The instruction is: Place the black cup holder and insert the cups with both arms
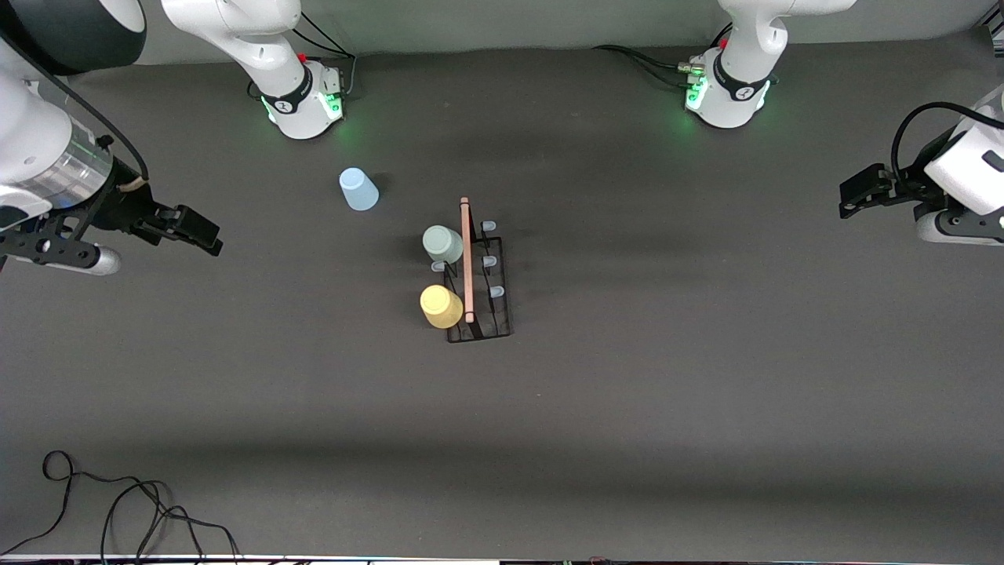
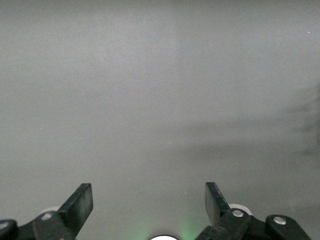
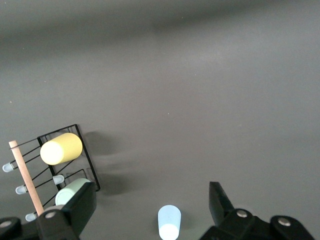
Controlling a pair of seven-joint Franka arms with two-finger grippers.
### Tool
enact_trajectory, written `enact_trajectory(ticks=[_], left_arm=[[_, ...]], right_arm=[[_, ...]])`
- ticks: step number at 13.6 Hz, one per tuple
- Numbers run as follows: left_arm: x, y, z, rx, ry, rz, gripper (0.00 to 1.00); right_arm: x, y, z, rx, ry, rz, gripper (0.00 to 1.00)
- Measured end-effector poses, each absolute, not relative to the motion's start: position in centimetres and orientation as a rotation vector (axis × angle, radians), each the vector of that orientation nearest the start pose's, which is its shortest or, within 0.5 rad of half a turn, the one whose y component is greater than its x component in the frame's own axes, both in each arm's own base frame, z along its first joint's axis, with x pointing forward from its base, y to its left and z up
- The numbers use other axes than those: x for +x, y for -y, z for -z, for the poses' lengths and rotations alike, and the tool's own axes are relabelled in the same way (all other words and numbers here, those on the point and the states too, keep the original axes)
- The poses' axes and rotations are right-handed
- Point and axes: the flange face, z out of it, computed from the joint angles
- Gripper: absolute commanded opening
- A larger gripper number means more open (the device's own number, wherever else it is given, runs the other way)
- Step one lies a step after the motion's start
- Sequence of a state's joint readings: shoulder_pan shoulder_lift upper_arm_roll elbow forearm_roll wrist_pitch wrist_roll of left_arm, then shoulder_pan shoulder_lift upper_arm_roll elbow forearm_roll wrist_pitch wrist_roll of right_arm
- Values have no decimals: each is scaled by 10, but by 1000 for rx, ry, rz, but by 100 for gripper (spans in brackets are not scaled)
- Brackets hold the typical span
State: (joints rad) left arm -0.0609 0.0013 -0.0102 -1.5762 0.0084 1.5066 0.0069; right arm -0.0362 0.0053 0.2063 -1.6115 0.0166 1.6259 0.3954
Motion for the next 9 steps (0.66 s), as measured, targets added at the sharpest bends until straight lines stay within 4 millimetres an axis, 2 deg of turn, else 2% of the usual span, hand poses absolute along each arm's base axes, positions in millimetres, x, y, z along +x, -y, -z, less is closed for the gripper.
enact_trajectory(ticks=[2, 3, 6, 9], left_arm=[[546, 37, -617, -3113, -121, -107, 100], [546, 37, -617, -3111, -122, -107, 100], [547, 37, -617, -3110, -122, -106, 100], [547, 37, -617, -3110, -122, -105, 100]], right_arm=[[542, -95, -610, -3108, -356, 10, 100], [540, -90, -612, -3107, -372, 14, 100], [543, -56, -613, -3093, -464, 18, 100], [544, -47, -614, -3088, -489, 17, 100]])
